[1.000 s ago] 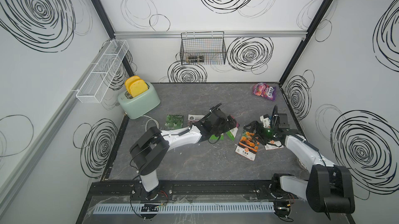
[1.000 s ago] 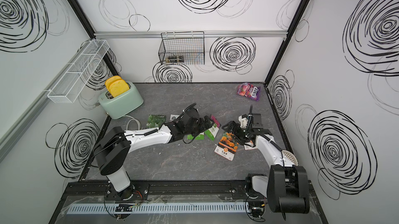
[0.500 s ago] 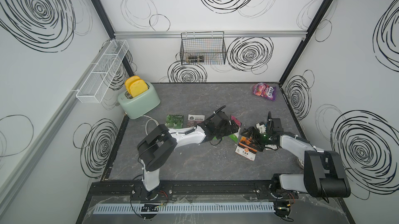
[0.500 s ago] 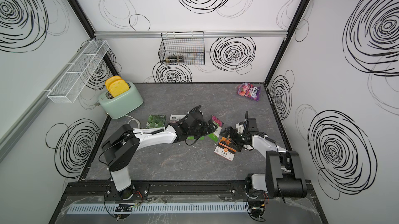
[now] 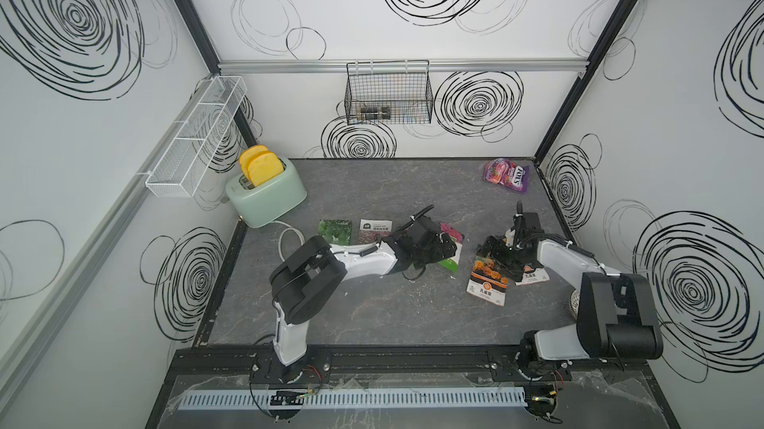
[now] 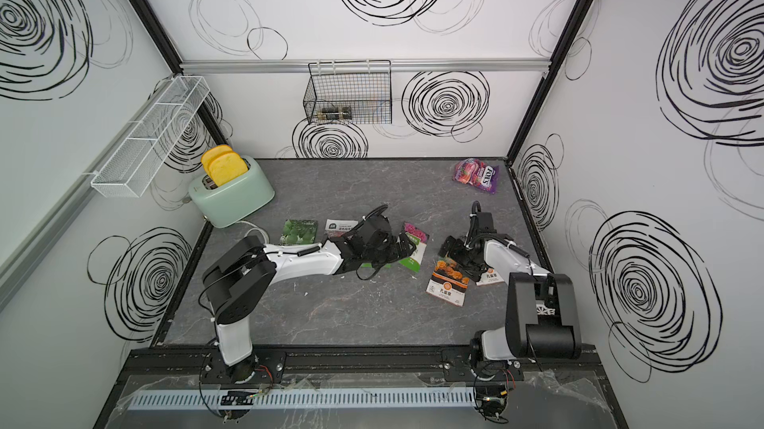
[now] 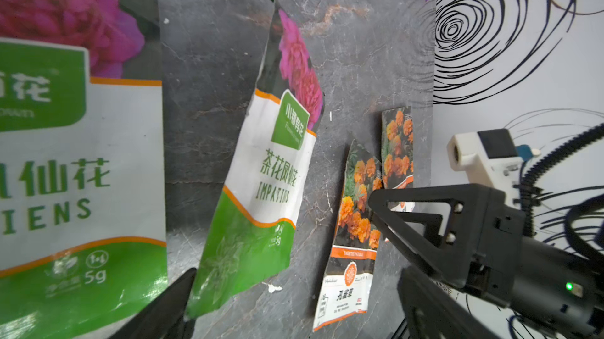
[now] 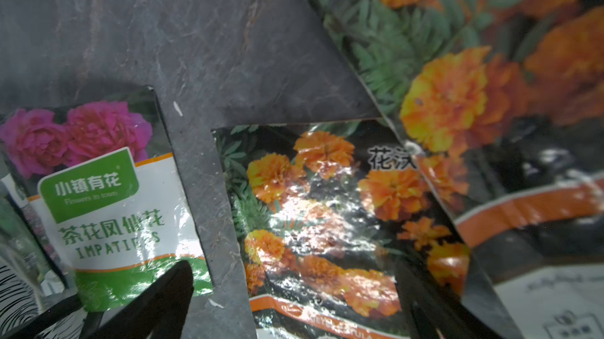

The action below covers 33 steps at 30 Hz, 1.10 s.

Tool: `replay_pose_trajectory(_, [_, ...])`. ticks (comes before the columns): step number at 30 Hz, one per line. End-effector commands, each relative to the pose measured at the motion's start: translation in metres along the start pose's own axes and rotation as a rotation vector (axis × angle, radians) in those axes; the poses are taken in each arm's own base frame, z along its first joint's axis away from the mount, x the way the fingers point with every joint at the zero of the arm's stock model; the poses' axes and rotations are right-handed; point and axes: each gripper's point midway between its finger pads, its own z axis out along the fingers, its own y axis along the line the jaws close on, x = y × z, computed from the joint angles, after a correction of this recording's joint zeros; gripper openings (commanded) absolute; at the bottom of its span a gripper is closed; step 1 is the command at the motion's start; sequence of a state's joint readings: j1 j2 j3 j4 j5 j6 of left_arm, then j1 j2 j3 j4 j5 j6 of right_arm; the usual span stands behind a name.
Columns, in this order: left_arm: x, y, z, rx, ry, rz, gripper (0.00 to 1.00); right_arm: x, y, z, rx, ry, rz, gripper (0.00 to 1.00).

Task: Arrange the seed packets in a row
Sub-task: Adjust the seed packet at the center of the board.

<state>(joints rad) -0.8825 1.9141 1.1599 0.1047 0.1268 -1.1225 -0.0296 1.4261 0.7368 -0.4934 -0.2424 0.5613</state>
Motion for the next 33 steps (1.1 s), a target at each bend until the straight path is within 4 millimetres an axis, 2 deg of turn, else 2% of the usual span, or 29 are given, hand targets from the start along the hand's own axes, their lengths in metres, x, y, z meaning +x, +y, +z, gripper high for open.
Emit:
replay_pose_trajectory(1, [-0.002,-0.008,0.008,0.025,-0.010,-0.009,0.97,-0.010,-0.018,-0.012,0.127,-0.031,-0.021,0.98])
replay_pose_trajectory(5, [0.003,-0.005,0.019,0.021,0.006,-0.025,0.97,-0.025,-0.014,-0.023,0.133,-0.051,-0.031,0.98])
replay_pose_trajectory(9, [0.008,-0.007,0.028,0.030,0.019,-0.032,0.97,-0.034,0.015,-0.039,-0.025,-0.073,-0.032,0.98])
replay_pose_trajectory(13, [0.015,-0.013,0.037,0.040,0.036,-0.031,0.97,-0.033,0.034,-0.048,-0.123,-0.063,-0.030,0.98])
replay_pose_trajectory(17, [0.020,-0.024,0.039,0.048,0.050,-0.008,0.97,-0.032,0.040,-0.051,-0.151,-0.049,-0.034,0.98])
replay_pose_trajectory(21, [0.025,-0.027,0.029,0.032,0.066,0.032,0.96,-0.033,0.046,-0.055,-0.184,-0.055,-0.052,0.98])
replay_pose_trajectory(28, [0.019,-0.022,-0.008,-0.020,0.059,0.120,0.96,-0.030,0.062,-0.046,-0.257,-0.015,-0.086,0.98])
replay_pose_trajectory(33, [0.008,-0.035,-0.038,0.002,0.009,0.223,0.96,-0.031,0.088,-0.039,-0.278,0.000,-0.180,0.98])
